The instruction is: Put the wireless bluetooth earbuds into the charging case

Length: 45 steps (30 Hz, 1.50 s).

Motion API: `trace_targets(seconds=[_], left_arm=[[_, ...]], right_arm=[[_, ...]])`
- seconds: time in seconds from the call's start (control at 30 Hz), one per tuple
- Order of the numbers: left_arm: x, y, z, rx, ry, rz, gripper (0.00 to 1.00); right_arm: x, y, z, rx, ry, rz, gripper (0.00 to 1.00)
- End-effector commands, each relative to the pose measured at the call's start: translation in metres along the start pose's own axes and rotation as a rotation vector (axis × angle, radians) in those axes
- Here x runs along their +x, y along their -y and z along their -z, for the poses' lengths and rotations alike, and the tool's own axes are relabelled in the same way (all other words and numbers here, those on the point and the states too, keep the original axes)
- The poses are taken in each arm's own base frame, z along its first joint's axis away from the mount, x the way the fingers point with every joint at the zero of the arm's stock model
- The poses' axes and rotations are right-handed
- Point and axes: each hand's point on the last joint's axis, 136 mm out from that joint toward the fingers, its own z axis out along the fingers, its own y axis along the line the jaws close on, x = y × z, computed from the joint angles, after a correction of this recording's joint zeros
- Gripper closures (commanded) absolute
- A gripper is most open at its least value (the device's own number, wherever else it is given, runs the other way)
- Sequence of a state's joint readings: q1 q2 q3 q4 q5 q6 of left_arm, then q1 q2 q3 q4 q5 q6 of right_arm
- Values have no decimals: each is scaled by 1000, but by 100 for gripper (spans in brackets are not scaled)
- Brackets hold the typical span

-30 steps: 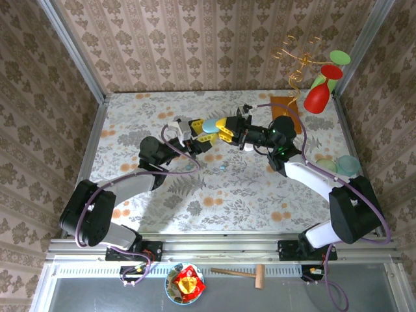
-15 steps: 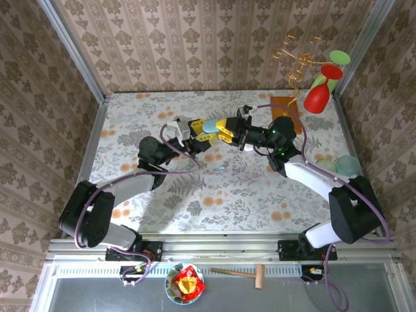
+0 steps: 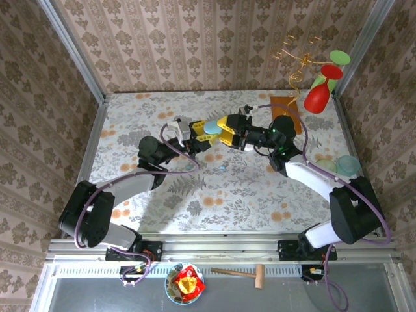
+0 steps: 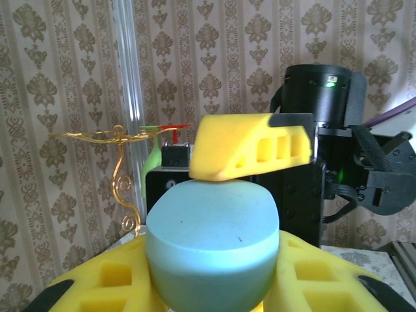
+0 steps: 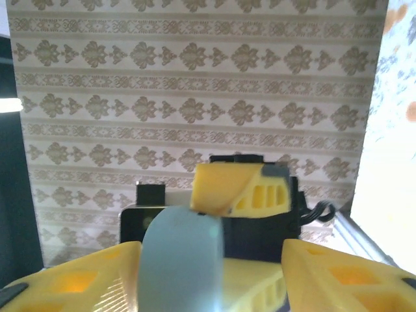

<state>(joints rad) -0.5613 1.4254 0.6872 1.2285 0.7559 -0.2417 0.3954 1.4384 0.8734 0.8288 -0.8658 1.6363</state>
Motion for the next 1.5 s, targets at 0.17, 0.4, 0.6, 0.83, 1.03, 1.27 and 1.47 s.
trace_targets(seconds=[0.17, 0.4, 0.6, 0.83, 1.03, 1.27, 1.47], left_arm=[[-7, -6, 8, 19, 1, 13, 83], [15, -6, 17, 27, -89, 78, 83], [30, 0, 25, 27, -151, 102, 83], [33, 15, 29, 76, -201, 123, 82], [32, 27, 29, 122, -211, 124, 82], [29, 38, 30, 176, -210, 130, 82], [27, 43, 29, 216, -198, 142, 82]], right_arm=[[-11, 13, 34, 252, 101, 350, 18], [-6, 17, 49, 422, 77, 695, 9], [12, 28, 50, 569, -72, 1009, 8], [38, 38, 35, 557, -263, 1260, 5], [41, 39, 19, 555, -307, 1301, 5], [29, 30, 17, 572, -226, 1294, 8], [21, 26, 20, 581, -190, 1236, 11]])
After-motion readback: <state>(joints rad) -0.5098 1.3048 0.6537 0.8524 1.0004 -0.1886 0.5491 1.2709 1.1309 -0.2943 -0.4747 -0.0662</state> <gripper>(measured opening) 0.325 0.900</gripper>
